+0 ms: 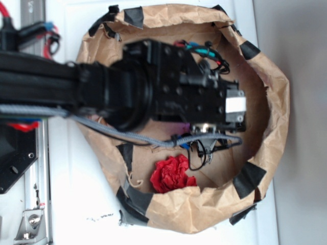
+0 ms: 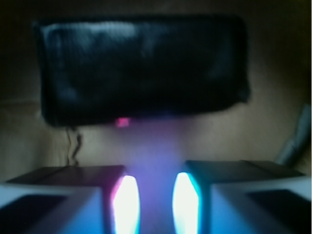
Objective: Grab the black box.
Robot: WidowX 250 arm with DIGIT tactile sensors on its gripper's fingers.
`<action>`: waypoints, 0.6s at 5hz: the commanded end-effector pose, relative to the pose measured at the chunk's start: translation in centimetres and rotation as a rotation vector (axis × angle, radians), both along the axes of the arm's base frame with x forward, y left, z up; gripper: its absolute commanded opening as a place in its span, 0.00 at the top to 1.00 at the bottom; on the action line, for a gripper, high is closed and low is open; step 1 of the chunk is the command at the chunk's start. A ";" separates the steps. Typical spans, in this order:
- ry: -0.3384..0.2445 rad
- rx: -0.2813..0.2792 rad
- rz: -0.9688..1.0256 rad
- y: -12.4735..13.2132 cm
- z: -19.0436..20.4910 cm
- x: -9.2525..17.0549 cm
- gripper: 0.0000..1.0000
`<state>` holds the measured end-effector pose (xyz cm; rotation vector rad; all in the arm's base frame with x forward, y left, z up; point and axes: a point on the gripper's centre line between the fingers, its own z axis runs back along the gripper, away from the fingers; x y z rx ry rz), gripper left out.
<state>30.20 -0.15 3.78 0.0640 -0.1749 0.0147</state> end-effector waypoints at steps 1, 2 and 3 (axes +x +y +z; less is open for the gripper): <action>-0.080 -0.061 0.015 1.7 4.2 0.6 1.00; -0.079 -0.099 0.100 2.0 5.1 0.6 0.00; -0.024 -0.176 0.241 2.2 6.1 1.2 0.00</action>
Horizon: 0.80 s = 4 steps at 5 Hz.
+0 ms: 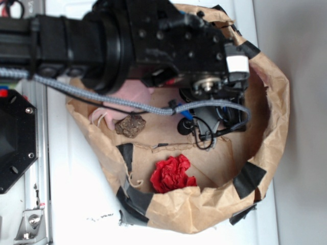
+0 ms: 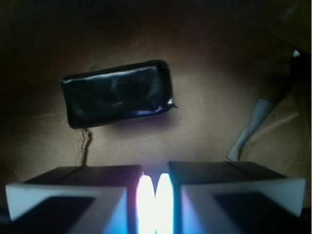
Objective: Grab the black box.
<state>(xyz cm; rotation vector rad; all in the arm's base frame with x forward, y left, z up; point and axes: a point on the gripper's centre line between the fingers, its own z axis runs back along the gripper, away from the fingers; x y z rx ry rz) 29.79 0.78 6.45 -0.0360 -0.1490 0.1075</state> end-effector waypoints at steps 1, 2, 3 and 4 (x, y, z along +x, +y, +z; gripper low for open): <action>-0.026 -0.103 0.279 1.1 3.8 2.0 0.00; -0.107 -0.125 0.397 1.2 3.3 1.7 0.00; -0.160 -0.146 0.489 0.7 2.5 1.5 0.00; -0.176 -0.158 0.484 0.0 1.6 1.7 0.00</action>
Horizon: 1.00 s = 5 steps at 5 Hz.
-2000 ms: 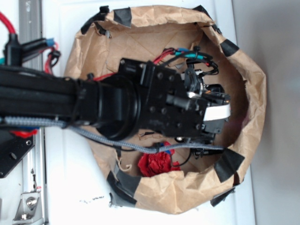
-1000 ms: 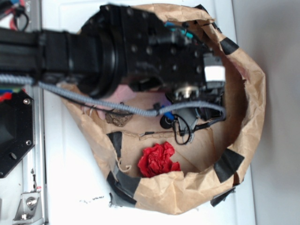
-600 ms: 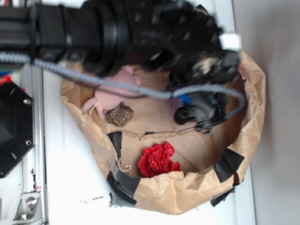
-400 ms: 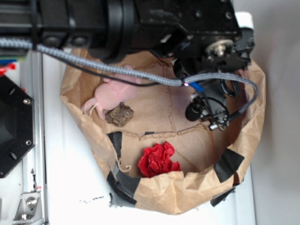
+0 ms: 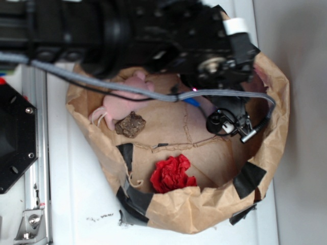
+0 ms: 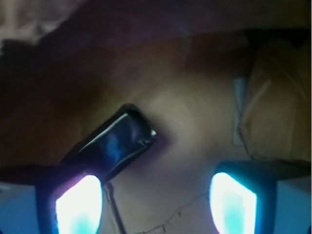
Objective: Grab the black box.
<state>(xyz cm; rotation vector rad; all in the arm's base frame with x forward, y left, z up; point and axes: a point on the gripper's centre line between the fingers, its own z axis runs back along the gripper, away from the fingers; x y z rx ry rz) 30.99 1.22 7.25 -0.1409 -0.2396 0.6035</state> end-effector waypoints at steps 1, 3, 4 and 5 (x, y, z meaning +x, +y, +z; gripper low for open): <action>-0.072 -0.036 0.042 -0.5 0.8 1.2 0.00; -0.081 0.004 0.051 -1.0 -0.8 1.1 0.00; -0.083 0.013 0.063 -1.2 -1.2 1.2 0.00; -0.084 0.033 0.088 -1.8 -2.0 2.0 0.00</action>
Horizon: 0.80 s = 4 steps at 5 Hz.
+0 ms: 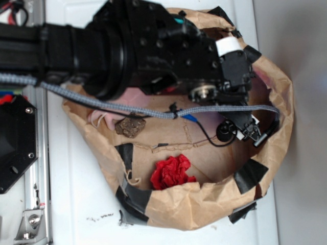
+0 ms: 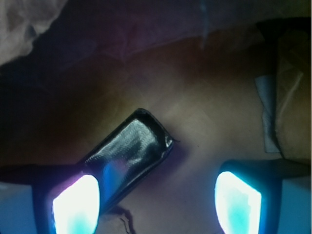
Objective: Grab the black box.
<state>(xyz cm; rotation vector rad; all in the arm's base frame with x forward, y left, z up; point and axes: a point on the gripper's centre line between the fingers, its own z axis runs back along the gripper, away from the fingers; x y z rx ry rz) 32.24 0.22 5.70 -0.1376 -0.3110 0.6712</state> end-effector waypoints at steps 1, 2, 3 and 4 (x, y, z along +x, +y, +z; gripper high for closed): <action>-0.026 0.052 0.018 -1.5 -1.7 1.2 0.00; -0.032 0.099 0.006 -2.1 -3.4 1.2 0.00; -0.021 0.134 -0.016 -2.5 -4.6 1.4 0.00; 0.002 0.132 -0.044 -2.4 -4.4 1.5 0.00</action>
